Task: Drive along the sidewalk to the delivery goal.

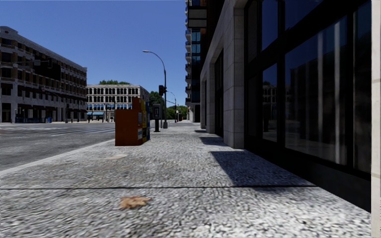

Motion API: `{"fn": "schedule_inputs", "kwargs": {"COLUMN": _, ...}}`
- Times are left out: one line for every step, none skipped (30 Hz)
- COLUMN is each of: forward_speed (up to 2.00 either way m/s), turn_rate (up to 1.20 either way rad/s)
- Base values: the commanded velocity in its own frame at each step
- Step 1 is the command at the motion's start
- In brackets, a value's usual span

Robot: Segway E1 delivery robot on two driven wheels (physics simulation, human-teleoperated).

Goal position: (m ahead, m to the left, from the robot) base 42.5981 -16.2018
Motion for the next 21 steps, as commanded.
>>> {"fn": "schedule_inputs", "kwargs": {"forward_speed": 2.0, "turn_rate": 0.0}}
{"fn": "schedule_inputs", "kwargs": {"forward_speed": 2.0, "turn_rate": 0.0}}
{"fn": "schedule_inputs", "kwargs": {"forward_speed": 2.0, "turn_rate": 0.0}}
{"fn": "schedule_inputs", "kwargs": {"forward_speed": 2.0, "turn_rate": 0.0}}
{"fn": "schedule_inputs", "kwargs": {"forward_speed": 2.0, "turn_rate": 0.0}}
{"fn": "schedule_inputs", "kwargs": {"forward_speed": 2.0, "turn_rate": 0.0}}
{"fn": "schedule_inputs", "kwargs": {"forward_speed": 2.0, "turn_rate": 0.0}}
{"fn": "schedule_inputs", "kwargs": {"forward_speed": 2.0, "turn_rate": 0.0}}
{"fn": "schedule_inputs", "kwargs": {"forward_speed": 2.0, "turn_rate": 0.0}}
{"fn": "schedule_inputs", "kwargs": {"forward_speed": 2.0, "turn_rate": 0.0}}
{"fn": "schedule_inputs", "kwargs": {"forward_speed": 2.0, "turn_rate": 0.0}}
{"fn": "schedule_inputs", "kwargs": {"forward_speed": 2.0, "turn_rate": 0.0}}
{"fn": "schedule_inputs", "kwargs": {"forward_speed": 2.0, "turn_rate": 0.0}}
{"fn": "schedule_inputs", "kwargs": {"forward_speed": 2.0, "turn_rate": 0.0}}
{"fn": "schedule_inputs", "kwargs": {"forward_speed": 2.0, "turn_rate": 0.0}}
{"fn": "schedule_inputs", "kwargs": {"forward_speed": 2.0, "turn_rate": 0.0}}
{"fn": "schedule_inputs", "kwargs": {"forward_speed": 2.0, "turn_rate": 0.0}}
{"fn": "schedule_inputs", "kwargs": {"forward_speed": 2.0, "turn_rate": 0.0}}
{"fn": "schedule_inputs", "kwargs": {"forward_speed": 2.0, "turn_rate": 0.0}}
{"fn": "schedule_inputs", "kwargs": {"forward_speed": 2.0, "turn_rate": 0.0}}
{"fn": "schedule_inputs", "kwargs": {"forward_speed": 2.0, "turn_rate": 0.0}}
